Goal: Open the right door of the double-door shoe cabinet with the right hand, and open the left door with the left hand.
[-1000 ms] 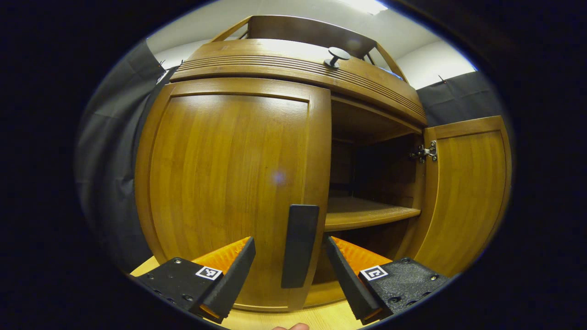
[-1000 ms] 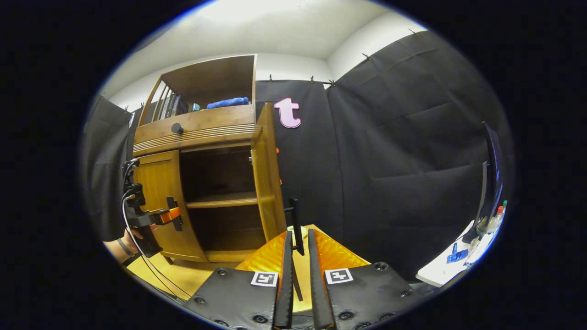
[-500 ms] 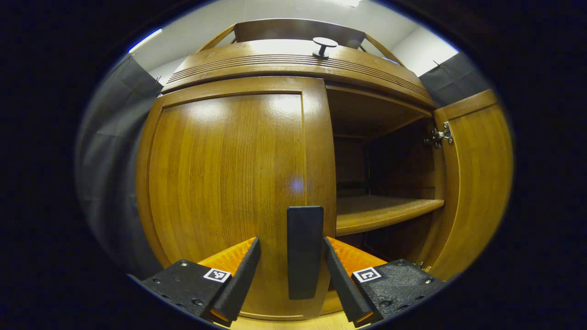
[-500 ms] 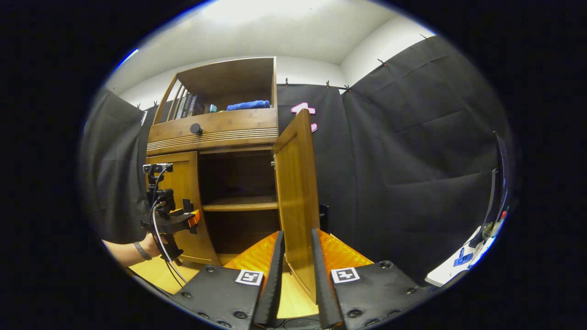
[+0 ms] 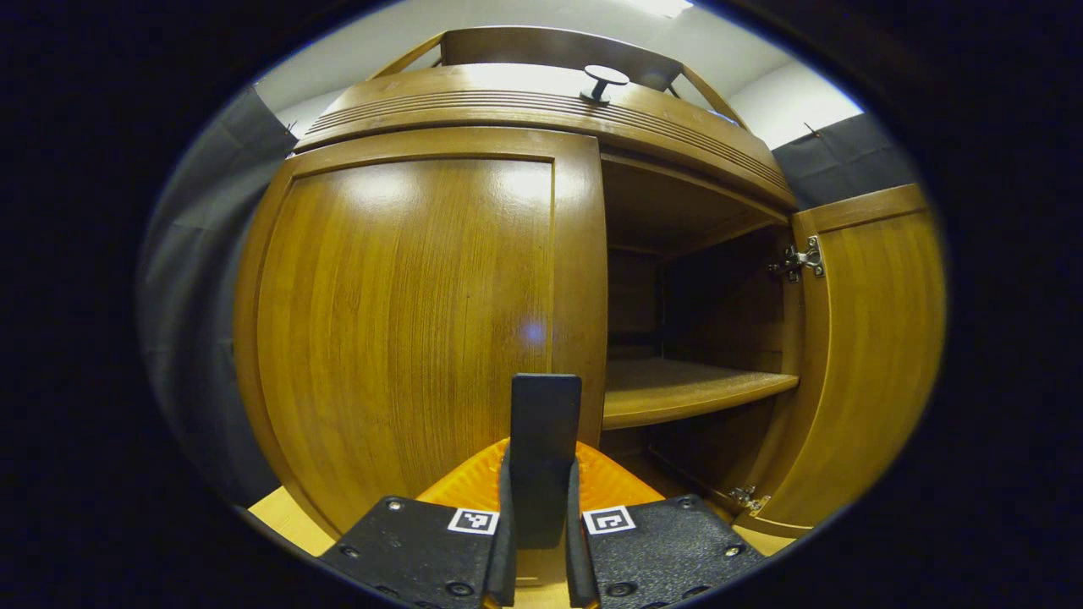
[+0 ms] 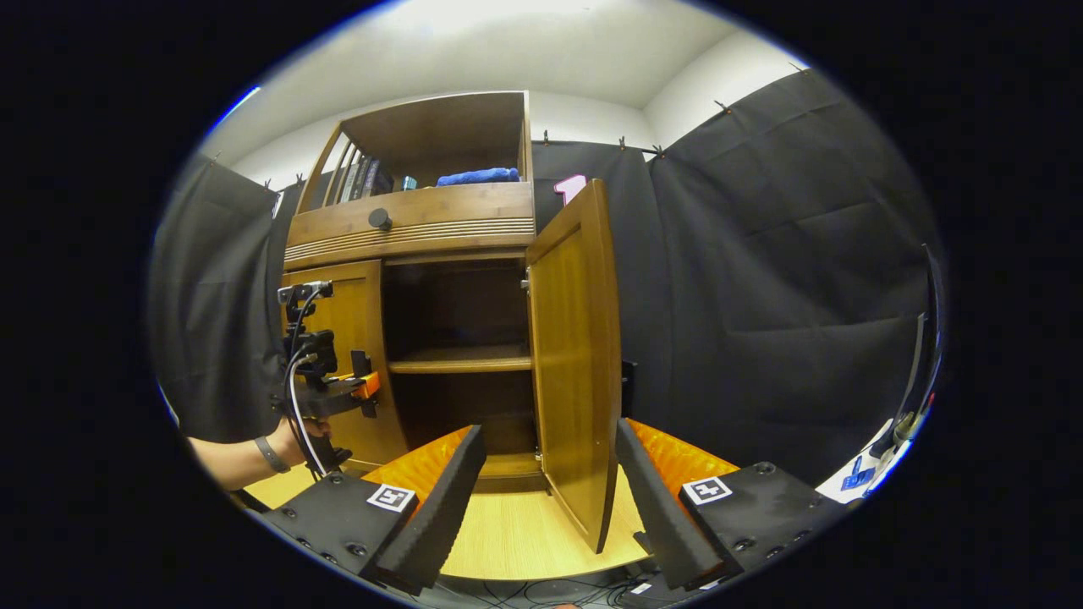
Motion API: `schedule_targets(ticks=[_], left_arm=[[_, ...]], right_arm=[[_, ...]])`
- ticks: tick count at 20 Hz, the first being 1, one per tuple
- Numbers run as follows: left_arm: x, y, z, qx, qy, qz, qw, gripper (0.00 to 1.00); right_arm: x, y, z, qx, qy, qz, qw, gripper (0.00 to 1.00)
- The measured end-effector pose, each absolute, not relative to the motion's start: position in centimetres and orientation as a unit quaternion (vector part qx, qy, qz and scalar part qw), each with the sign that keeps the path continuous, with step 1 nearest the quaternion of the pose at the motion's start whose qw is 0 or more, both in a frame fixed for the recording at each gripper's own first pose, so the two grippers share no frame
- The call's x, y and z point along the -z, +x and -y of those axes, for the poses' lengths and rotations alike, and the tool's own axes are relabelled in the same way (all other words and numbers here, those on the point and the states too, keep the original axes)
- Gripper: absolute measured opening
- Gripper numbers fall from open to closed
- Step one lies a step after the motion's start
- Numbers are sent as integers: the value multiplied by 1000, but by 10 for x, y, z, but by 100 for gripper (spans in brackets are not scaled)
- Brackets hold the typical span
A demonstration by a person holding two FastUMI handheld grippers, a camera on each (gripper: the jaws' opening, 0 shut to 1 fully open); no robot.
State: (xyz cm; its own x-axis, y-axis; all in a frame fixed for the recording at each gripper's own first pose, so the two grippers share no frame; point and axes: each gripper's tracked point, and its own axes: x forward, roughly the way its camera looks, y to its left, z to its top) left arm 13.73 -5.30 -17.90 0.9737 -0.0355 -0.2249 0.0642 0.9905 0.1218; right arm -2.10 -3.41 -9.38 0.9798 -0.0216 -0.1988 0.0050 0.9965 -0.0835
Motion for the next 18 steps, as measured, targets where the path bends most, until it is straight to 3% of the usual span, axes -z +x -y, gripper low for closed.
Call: schedule_targets(ticks=[2, 3, 8, 12, 13, 14, 15, 16, 18], left_arm=[[171, 117, 52, 27, 72, -111, 991, 23], [168, 107, 49, 28, 76, -114, 990, 23], [149, 58, 34, 21, 73, -135, 988, 23], [133, 21, 10, -8, 79, -135, 988, 22], [128, 12, 4, -18, 78, -134, 988, 23], [124, 4, -2, -30, 81, -132, 988, 23], [122, -4, -12, -43, 85, -130, 987, 23], [117, -14, -20, -56, 87, -126, 987, 22], [109, -31, -38, -79, 87, -124, 985, 22]], right_arm=[[98, -18, 26, -3, -41, -106, 994, 93], [100, -18, 22, -7, -40, -109, 993, 99], [103, -12, 12, -28, -41, -115, 992, 99], [105, -4, 3, -43, -36, -117, 992, 100], [106, -2, 1, -47, -35, -118, 991, 93], [105, -1, -2, -52, -35, -118, 991, 93], [106, 1, -5, -57, -36, -118, 991, 99], [106, 3, -7, -61, -38, -119, 990, 93], [106, 5, -13, -71, -39, -118, 990, 96]])
